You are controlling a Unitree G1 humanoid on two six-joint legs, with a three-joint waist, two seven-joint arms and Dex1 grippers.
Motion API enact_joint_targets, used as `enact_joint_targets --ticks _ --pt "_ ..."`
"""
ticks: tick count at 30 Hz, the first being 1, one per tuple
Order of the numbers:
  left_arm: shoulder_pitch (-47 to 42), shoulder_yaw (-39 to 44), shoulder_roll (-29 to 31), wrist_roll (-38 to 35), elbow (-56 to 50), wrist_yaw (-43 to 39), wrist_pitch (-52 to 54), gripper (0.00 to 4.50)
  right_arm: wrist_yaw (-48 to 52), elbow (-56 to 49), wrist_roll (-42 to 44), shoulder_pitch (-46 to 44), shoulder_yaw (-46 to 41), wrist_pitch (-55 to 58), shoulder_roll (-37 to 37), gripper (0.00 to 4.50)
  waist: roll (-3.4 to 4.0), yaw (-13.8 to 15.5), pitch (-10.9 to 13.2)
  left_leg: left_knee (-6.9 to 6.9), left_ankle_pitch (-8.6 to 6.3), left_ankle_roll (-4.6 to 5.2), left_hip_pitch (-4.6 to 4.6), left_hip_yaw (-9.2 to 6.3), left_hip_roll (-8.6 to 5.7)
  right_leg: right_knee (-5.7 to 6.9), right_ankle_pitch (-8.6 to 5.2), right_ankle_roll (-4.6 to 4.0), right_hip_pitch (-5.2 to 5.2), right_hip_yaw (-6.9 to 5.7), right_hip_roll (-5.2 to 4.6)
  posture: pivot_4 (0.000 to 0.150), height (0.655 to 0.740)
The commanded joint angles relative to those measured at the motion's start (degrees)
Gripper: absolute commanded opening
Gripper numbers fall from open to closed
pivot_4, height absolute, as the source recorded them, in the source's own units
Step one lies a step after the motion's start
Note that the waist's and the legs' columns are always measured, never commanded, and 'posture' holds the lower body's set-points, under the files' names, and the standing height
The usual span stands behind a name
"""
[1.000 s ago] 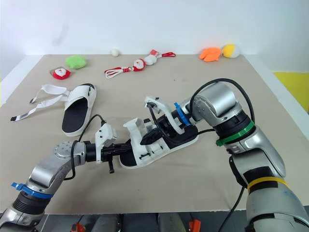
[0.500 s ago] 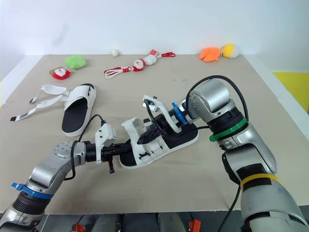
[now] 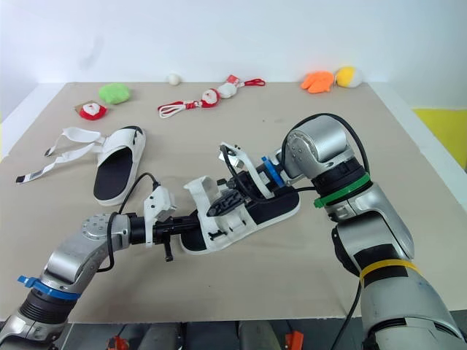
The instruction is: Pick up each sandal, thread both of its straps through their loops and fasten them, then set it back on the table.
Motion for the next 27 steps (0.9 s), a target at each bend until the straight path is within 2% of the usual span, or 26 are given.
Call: enact_joint_targets --ticks 1,17,27 --pt "1.2 -1.5 -0.1 0.7 0.4 0.3 0.6 0.00 0.7 -1.6 -1.4 0.1 2.1 -1.7 -1.1 0.05 0.00 0.0 0.0 0.00 0.00 0.00 0.00 0.00 0.00 0.00 0.00 0.00 0.00 0.00 0.00 0.150 0.7400" --pt "1.2 -1.7 -0.3 1.0 0.9 0.3 0.2 0.00 7.6 -5.1 -8.6 0.8 8.9 -13.5 -4.7 0.05 0.01 0.0 0.0 0.00 0.00 0.00 0.00 0.00 -0.01 0.00 -0.02 0.02 0.01 0.00 -0.01 0.150 0.7400" --pt "1.3 -1.6 -0.5 0.9 0.8 0.5 0.0 0.00 9.7 -9.9 -10.0 2.0 8.6 -15.6 -5.7 0.05 0.01 0.1 0.0 0.03 0.00 0.00 0.00 0.00 -0.01 0.00 0.00 0.02 0.01 0.00 -0.01 0.150 0.7400"
